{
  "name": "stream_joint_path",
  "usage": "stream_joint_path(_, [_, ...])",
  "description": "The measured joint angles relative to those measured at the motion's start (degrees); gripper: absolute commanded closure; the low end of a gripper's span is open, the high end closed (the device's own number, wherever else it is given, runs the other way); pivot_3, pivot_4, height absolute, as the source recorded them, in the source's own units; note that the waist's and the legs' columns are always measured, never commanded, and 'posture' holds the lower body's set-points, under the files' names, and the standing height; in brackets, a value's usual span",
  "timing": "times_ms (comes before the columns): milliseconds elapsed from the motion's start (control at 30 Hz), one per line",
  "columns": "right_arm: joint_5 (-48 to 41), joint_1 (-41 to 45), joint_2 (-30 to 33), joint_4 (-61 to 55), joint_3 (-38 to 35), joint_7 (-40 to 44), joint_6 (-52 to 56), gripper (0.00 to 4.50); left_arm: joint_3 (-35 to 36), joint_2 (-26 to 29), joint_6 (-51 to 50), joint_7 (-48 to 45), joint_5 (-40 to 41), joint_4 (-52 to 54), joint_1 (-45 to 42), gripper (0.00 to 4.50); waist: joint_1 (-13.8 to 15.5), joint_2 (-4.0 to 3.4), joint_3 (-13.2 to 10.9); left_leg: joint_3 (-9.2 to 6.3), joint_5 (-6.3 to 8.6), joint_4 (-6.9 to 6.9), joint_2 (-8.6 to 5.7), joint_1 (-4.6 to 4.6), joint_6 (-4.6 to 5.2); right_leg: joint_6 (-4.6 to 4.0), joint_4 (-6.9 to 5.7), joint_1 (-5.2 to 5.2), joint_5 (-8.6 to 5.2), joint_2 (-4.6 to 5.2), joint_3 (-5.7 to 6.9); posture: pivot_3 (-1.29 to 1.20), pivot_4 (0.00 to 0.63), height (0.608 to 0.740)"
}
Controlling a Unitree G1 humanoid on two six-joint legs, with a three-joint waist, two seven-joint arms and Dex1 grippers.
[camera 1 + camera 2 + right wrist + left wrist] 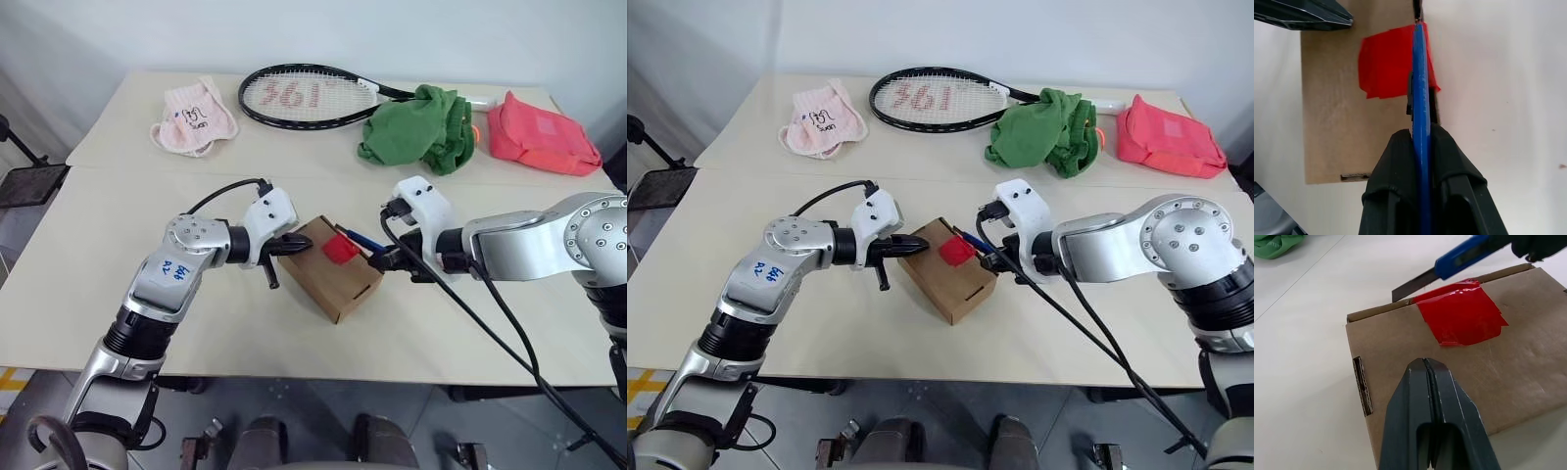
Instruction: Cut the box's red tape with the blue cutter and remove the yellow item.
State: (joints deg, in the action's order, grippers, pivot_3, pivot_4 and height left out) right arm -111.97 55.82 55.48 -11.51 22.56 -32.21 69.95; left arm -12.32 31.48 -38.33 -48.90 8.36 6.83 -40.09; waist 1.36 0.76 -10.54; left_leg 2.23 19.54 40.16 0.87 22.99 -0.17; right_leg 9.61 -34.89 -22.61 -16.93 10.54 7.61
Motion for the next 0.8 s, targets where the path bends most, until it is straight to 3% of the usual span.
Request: stream_joint_path(800, [4.99, 1.32, -1.84, -1.19, -1.30, 4.07, 1.40, 4.42, -0.12, 0.11, -0.53, 0.34, 0.11, 0.71, 0.20, 4.50, 0.00, 0.00, 0.00, 0.01, 0.00, -0.01, 0.00, -0.01, 0.00, 0.00, 0.00, 0.00, 0.00, 0.00, -0.01, 0.00, 0.150, 0.740])
